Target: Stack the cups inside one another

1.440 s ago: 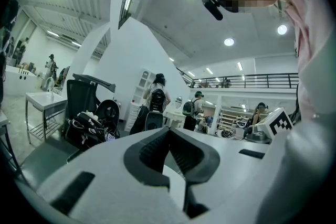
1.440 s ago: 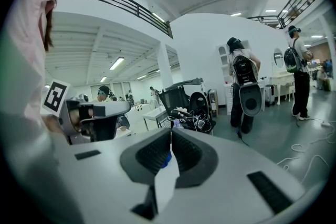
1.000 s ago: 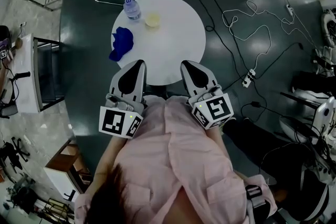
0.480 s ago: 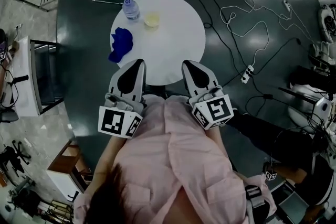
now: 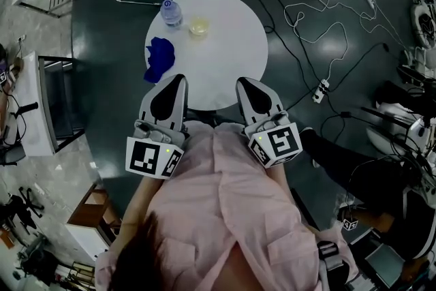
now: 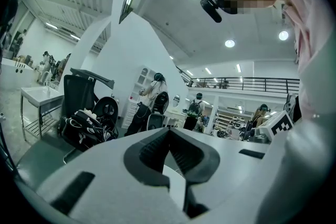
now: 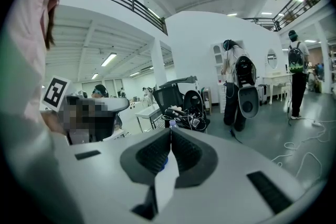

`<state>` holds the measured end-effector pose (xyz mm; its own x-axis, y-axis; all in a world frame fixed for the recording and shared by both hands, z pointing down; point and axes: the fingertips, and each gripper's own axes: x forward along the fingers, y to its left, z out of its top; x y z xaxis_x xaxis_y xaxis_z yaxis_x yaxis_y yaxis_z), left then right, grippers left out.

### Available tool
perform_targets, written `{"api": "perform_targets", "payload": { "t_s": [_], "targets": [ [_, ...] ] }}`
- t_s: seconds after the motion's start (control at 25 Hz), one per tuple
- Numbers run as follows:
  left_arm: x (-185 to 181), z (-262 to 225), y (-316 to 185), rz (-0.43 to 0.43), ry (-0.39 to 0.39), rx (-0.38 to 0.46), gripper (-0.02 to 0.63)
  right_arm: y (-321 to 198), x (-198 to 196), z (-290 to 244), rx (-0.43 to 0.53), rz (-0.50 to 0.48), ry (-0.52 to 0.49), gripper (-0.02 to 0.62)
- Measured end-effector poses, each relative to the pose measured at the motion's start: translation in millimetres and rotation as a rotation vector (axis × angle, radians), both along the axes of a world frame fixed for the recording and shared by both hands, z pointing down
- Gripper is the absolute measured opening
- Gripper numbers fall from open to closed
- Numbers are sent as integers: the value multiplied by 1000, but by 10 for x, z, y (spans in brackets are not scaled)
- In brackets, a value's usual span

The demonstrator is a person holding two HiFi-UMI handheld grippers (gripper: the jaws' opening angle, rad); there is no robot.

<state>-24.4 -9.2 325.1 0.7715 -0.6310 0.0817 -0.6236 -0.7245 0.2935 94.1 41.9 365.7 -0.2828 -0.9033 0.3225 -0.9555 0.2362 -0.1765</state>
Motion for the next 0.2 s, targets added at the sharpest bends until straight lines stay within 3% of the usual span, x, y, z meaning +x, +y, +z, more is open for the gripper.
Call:
{"api": "perform_targets", "payload": {
  "t_s": [0.2],
  "targets": [
    [-4, 4, -18, 8, -13, 5, 15, -14, -18, 15, -7, 4, 0, 31]
  ]
}}
